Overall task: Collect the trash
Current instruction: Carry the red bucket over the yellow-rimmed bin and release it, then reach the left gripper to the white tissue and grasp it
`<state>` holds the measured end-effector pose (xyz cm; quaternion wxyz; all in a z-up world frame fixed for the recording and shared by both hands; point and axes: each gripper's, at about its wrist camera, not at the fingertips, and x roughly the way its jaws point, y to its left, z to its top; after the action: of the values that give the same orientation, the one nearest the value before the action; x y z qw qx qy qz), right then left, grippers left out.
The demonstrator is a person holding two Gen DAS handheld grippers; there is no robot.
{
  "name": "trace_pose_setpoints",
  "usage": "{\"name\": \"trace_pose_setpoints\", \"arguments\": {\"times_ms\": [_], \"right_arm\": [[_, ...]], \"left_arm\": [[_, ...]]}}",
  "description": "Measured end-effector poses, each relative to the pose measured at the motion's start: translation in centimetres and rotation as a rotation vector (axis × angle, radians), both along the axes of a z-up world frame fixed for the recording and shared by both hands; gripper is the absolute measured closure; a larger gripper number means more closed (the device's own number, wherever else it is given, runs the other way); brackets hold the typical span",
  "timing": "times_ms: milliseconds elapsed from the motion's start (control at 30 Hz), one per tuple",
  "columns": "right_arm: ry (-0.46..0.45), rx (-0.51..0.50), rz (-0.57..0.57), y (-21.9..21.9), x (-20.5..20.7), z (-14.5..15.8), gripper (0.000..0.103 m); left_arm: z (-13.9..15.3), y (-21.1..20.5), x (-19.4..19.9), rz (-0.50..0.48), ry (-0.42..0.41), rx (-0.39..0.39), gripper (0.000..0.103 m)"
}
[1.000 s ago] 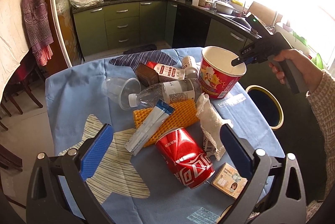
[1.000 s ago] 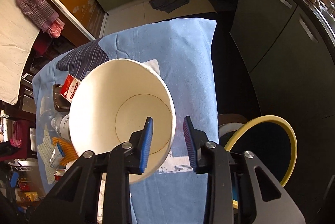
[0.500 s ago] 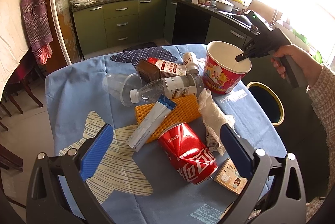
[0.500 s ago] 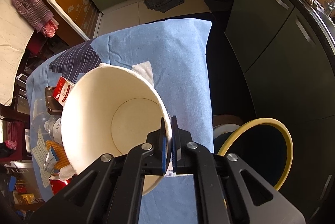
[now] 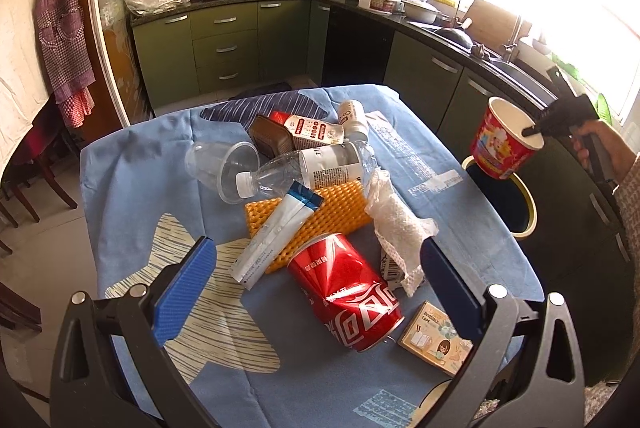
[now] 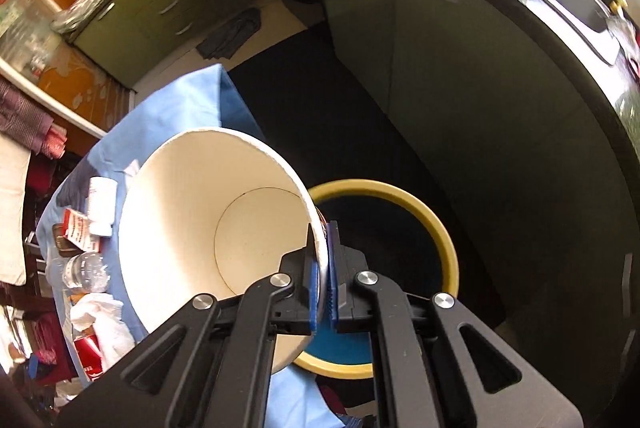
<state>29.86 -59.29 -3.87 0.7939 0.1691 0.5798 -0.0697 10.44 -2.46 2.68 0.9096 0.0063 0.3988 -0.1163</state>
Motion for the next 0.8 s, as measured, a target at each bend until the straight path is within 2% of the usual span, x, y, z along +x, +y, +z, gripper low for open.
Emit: {"name": "trace_pose_setpoints", "arguments": {"times_ms": [133,233,300,367,467,667,800], "right_arm": [[0.062,0.034,-0.042,-2.8,-1.0,-4.9,0.098],[0.087,0.037,-0.054,-3.6,-1.0,-7.4,0.097],[0.098,0.043,-0.062,-4.0,-1.0,-8.3,0.091],[0.094,0.032,-0.066,-4.1,-0.9,-8.4,0.089],[0.07,0.019,-0.067,-4.3,-1.2,-7.6,0.078],[0.019,0.04,-0.017,-3.1,-2.8,-5.4,0.078],[0.012,0.057,0.025,-1.9,-3.5,-4.7,0.077]], "left_arm": [[0.2,0.0,0.3,0.015,0.009,-0.004,0.006],[0.1,-0.1,0.3,0.015,0.019,0.009,0.006],[0.2,-0.3,0.3,0.017,0.018,0.027,0.006],[0.2,-0.5,0.3,0.02,0.018,0.036,0.006],[0.3,-0.7,0.5,0.019,0.016,0.044,0.006],[-0.1,-1.7,1.5,0.004,0.042,0.046,0.006],[-0.7,-3.7,1.4,-0.083,0.101,0.006,0.006]]}}
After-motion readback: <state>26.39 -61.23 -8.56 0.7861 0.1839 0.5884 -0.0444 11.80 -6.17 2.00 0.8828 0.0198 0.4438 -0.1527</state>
